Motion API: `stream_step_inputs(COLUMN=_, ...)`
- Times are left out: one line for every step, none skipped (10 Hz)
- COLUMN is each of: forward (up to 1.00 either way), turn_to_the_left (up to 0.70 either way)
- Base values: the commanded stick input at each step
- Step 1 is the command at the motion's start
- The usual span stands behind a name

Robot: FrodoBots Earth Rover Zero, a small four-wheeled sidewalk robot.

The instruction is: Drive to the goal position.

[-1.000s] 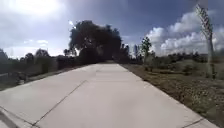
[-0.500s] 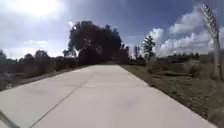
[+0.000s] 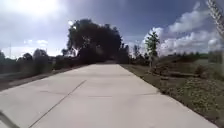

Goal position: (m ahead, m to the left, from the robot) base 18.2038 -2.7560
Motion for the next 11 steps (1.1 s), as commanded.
stream_step_inputs(forward=0.85, turn_to_the_left=0.00)
stream_step_inputs(forward=0.85, turn_to_the_left=0.00)
stream_step_inputs(forward=0.85, turn_to_the_left=0.00)
stream_step_inputs(forward=0.85, turn_to_the_left=0.00)
stream_step_inputs(forward=0.85, turn_to_the_left=0.00)
stream_step_inputs(forward=0.85, turn_to_the_left=0.00)
stream_step_inputs(forward=0.85, turn_to_the_left=0.00)
stream_step_inputs(forward=0.85, turn_to_the_left=0.00)
stream_step_inputs(forward=0.85, turn_to_the_left=0.00)
stream_step_inputs(forward=0.85, turn_to_the_left=0.00)
stream_step_inputs(forward=0.85, turn_to_the_left=0.00)
